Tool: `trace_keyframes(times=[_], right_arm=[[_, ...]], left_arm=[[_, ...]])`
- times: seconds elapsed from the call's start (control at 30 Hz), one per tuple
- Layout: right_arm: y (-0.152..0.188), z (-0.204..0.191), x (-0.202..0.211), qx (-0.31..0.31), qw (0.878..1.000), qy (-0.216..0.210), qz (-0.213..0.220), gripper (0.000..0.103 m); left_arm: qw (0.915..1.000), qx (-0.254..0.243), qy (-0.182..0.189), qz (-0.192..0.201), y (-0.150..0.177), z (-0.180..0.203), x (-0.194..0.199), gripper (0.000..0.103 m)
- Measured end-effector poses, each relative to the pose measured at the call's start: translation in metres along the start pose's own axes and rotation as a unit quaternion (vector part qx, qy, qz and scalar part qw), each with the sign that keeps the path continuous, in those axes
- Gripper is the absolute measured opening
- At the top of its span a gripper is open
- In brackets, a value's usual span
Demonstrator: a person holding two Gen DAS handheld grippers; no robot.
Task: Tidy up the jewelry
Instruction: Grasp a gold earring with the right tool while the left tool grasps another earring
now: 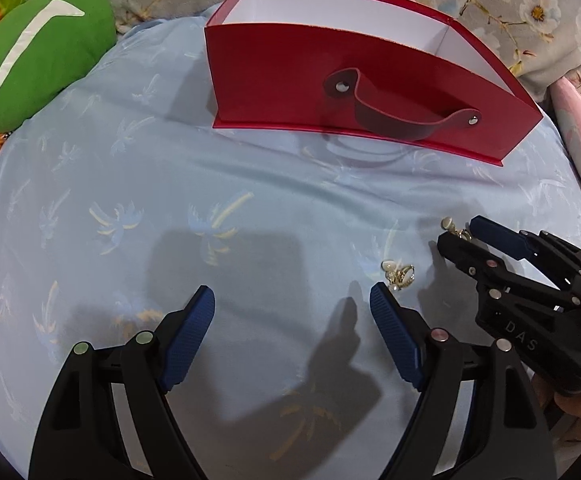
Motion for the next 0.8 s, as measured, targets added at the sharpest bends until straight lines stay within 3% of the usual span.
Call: trace_keyframes(times=[0.03, 0.17, 0.5, 0.8], right_arm=[[0.001, 0.0, 0.0, 0.003, 1.0, 0.004, 0.0, 0.037], [0.004, 0.006, 0.002, -0.001, 1.0, 0.012, 0.001, 0.013], [0.017, 0.033, 0.022, -0.05, 0.999, 0.013, 0.009, 0.013], [0.024, 0.049, 0.038, -0.076, 0.997, 0.015, 0.012, 0.013]], left_arm=[[1.0, 0.0, 0.002, 0.0, 0.0, 0.001, -0.001, 0.077], [0.9999, -0.006, 0.01, -0.002, 0.001, 0.01, 0.0, 0.077], [0.9988, -0.034, 0.035, -0.005, -0.001, 0.043, -0.002, 0.078], [0.9987, -0.042, 0.027, -0.003, -0.011, 0.064, -0.014, 0.075]])
Point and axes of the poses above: each gripper's, at about its wrist camera, not at the fingertips, and x roughly against the way its jaws point, z to its right, y to its underside, the point moved 5 cm from there along -x, roughly the way its jaws point, and after that the axes turned 4 degrees about -y, right-handed, at the moved point
